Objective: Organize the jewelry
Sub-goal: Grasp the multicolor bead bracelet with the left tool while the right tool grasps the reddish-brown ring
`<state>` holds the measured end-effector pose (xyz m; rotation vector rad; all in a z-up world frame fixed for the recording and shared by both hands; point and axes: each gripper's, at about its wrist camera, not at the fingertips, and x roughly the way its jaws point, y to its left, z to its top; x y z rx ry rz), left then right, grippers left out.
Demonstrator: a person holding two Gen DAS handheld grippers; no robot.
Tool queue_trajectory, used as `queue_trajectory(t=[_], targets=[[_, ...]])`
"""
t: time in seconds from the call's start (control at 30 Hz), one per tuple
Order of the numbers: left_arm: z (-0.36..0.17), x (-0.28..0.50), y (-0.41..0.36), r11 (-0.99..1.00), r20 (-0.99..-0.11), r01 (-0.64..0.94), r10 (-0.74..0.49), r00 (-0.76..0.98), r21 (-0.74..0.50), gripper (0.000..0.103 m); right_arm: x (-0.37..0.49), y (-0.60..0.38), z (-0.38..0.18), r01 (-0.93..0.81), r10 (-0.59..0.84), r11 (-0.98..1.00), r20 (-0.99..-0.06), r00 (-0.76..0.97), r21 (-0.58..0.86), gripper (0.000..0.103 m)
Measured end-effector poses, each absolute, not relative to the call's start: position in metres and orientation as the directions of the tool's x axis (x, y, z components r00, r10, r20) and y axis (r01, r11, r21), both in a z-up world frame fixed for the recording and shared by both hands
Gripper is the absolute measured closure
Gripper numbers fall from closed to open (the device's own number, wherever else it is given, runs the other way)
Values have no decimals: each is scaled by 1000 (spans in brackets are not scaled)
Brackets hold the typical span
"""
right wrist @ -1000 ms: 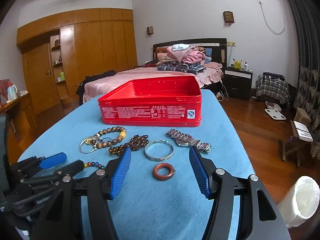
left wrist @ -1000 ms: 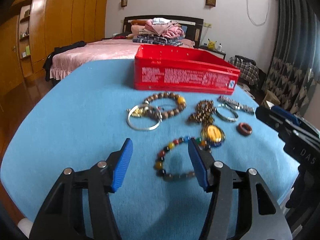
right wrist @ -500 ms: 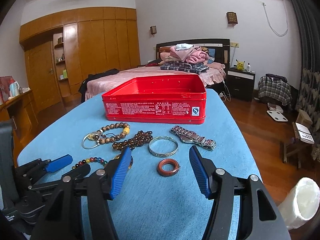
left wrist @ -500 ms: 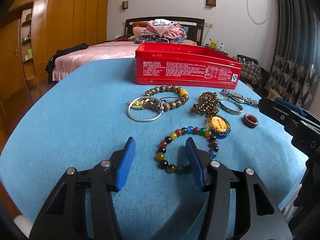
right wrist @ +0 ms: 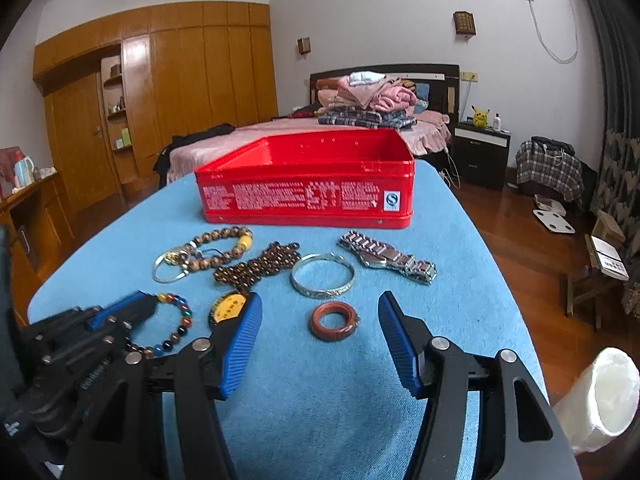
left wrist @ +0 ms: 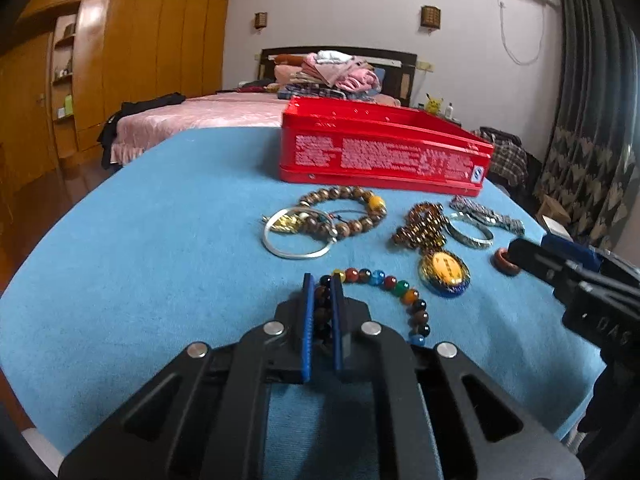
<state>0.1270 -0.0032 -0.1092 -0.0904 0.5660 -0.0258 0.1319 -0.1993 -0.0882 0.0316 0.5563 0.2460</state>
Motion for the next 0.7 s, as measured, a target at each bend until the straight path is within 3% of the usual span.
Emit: queue_trajectory(t=[0.27,0.53,0.7], targets=[[-108,129,5,994,-527,-29,-30,849,-104,97,144,-203,-97,-197,222,975,-568,793,106,52],[-114,132,6,994,-531,-26,-36,847,-109,97,147,-198,-102,-207,216,975,-590,778,83,72],[-105,127,8,991,-497,-8,-62,865,-136,97,140,-196,-98,-215,197,976,-589,784,39,72]])
